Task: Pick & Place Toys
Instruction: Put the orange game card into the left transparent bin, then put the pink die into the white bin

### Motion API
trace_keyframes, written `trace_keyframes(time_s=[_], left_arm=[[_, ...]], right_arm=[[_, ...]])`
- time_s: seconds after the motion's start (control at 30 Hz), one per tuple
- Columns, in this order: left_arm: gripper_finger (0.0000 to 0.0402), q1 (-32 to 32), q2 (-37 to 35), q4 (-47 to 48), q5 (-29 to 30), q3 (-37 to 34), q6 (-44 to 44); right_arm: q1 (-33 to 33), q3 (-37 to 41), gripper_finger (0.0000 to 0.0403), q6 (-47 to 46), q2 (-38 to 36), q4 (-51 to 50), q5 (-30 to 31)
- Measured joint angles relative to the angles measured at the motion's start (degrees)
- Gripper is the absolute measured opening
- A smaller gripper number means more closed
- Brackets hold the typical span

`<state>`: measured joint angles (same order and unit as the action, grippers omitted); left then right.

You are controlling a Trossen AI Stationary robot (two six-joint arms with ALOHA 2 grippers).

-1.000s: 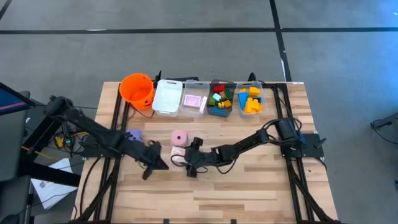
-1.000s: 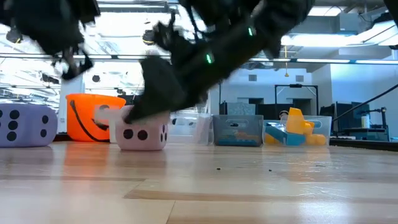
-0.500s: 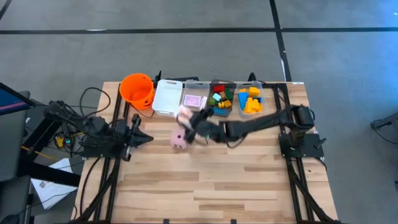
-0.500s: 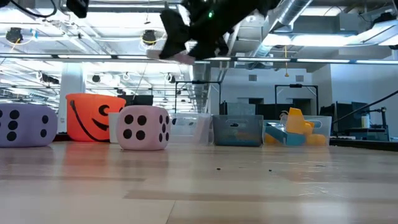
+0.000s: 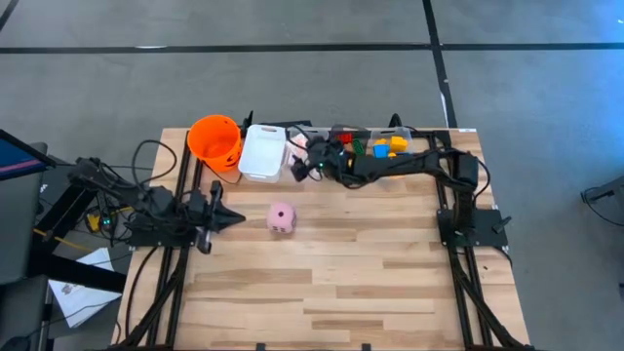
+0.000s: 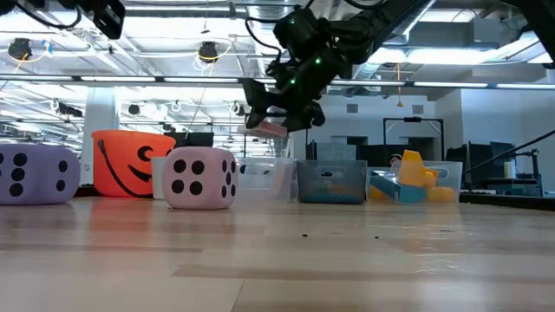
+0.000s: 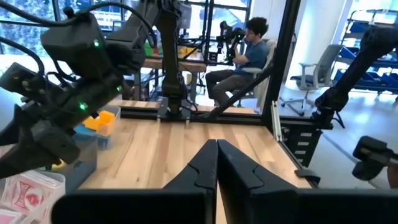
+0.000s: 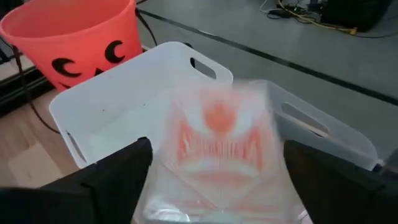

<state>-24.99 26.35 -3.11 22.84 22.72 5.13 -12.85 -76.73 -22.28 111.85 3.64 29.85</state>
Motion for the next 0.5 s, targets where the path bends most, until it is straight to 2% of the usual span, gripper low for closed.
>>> trace_keyframes(time_s=[0.2,0.33,0.5], left_arm=[[0.0,0.0,1.2,-0.1,0.1,0.0,-0.3],[0.0,0.0,2.0,-0.4,0.1,0.0,-0.5],[0.0,0.0,3.9,-0.4,0.2,0.0,-3.1]], right_arm=[[0.0,0.0,0.0388,2.5,0.0,1.1,0.0],[0.2,0.0,0.0397,3.1,0.0,1.2,-0.2],[4.9,0.0,0.0391,13.1,0.0,0.8,-6.4]])
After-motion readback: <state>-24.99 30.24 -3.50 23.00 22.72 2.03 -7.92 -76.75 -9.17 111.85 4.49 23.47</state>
